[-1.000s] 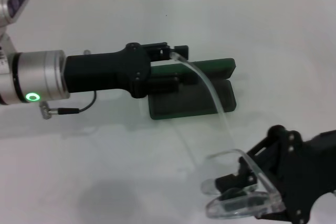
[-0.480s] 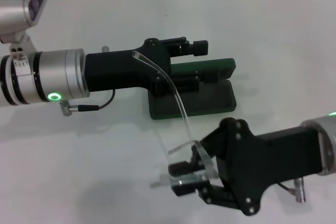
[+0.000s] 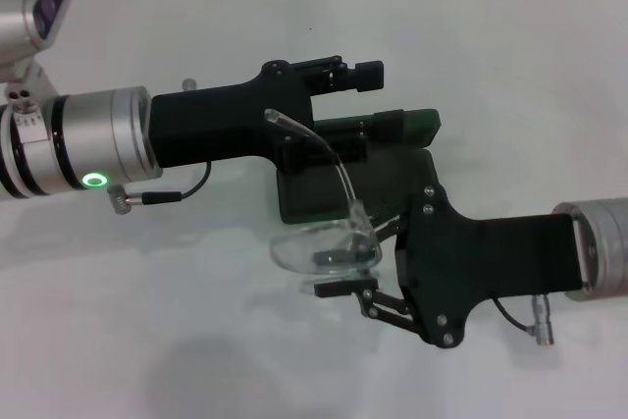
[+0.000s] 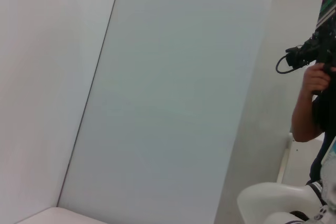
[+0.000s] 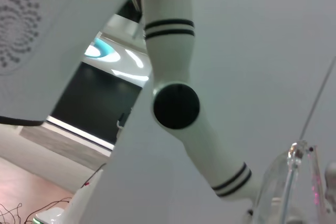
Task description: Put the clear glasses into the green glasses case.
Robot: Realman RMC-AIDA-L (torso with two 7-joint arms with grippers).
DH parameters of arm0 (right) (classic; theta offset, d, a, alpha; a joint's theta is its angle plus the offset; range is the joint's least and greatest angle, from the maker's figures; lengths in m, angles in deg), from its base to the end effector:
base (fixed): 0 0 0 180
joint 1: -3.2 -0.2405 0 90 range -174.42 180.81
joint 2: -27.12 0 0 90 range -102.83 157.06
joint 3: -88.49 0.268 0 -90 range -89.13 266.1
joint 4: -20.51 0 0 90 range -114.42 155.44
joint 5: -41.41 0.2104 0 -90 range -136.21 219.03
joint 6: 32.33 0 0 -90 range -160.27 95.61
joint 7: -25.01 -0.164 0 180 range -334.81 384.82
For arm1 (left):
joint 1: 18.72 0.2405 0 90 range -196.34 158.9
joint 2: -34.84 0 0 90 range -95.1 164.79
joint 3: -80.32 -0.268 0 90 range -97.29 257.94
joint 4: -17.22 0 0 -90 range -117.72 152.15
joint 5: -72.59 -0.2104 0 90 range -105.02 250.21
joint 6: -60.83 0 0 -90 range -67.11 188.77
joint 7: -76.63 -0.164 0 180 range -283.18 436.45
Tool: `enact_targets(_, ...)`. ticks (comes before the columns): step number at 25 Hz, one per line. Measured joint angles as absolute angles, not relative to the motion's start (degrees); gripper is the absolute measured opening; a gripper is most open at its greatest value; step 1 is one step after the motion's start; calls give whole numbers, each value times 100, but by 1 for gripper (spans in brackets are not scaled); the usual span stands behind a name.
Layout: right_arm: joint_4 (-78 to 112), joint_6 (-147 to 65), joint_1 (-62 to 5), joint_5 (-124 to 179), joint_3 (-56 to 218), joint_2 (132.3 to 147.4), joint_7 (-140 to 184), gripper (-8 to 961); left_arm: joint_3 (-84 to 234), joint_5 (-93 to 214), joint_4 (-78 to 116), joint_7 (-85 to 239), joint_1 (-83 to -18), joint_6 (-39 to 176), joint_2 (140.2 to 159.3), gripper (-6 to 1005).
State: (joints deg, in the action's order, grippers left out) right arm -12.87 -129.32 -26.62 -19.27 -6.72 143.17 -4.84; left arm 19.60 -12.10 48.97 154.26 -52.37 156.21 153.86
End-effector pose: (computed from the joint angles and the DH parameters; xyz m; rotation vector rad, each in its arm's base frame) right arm 0.1604 0.2738 -0.0687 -2.6820 -0.7277 1.2972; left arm -0.1757 0.3335 -0.0407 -2.8266 -0.4567 -1.2458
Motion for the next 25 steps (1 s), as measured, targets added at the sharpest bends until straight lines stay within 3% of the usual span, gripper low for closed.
enact_targets(25,-1202,-12387,-2641,-2063,-476,14216,-1974,121,1953,-1203,4894,15327,-5188,15628,15420,697)
